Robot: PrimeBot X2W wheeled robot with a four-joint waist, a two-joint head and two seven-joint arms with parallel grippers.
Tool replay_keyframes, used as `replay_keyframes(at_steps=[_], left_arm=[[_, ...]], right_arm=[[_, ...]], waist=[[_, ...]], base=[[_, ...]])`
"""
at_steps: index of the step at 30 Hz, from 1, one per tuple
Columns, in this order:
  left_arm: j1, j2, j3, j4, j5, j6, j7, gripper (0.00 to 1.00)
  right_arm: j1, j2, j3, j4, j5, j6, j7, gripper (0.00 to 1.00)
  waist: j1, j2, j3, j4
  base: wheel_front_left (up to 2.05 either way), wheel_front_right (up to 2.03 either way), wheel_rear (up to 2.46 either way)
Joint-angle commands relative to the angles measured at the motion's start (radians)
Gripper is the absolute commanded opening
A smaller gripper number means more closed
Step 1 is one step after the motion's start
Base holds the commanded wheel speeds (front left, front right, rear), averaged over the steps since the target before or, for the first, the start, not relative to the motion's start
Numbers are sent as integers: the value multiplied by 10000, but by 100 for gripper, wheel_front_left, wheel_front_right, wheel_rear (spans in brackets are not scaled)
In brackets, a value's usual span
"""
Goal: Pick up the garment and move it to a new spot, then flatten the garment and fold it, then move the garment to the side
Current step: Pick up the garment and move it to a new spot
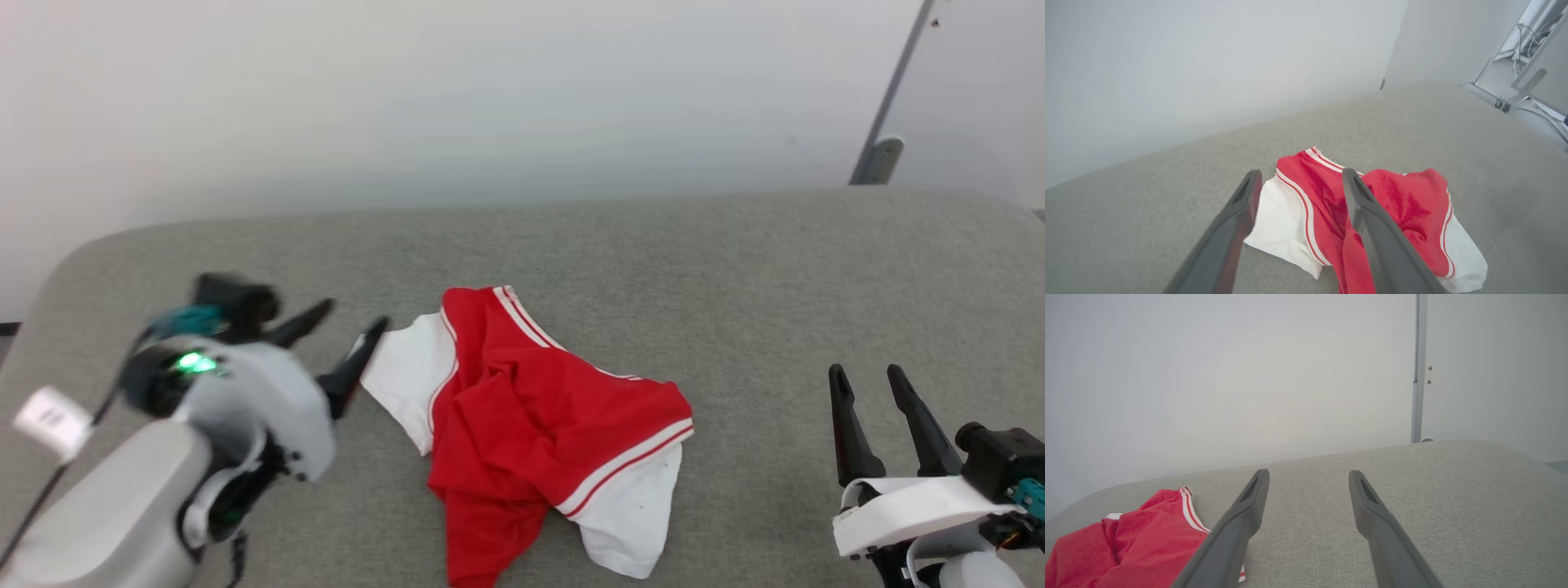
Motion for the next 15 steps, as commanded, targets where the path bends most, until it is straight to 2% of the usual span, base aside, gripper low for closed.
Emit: replay_keyframes(at_steps=[1,4,9,15], left_arm=[[421,150,256,6,-69,162,-483,100],[1136,473,706,47,-143,346,-1586,100],[2249,777,1261,254,-337,367,-3136,100],[3260,782,1969,390,-383,353,-3897,100]], right_arm=[[158,-60,26,-48,45,-14,-7,100],[261,-155,26,-119,117,-14,-7,100],[456,-337,-40,-236,223,-14,-6,100],[671,-459,-219,-374,154,-14,-7,100]], waist=[[0,0,-280,309],[0,0,-401,469],[0,0,-554,724],[0,0,-673,993]], base=[[0,0,0],[0,0,0],[0,0,0],[0,0,0]])
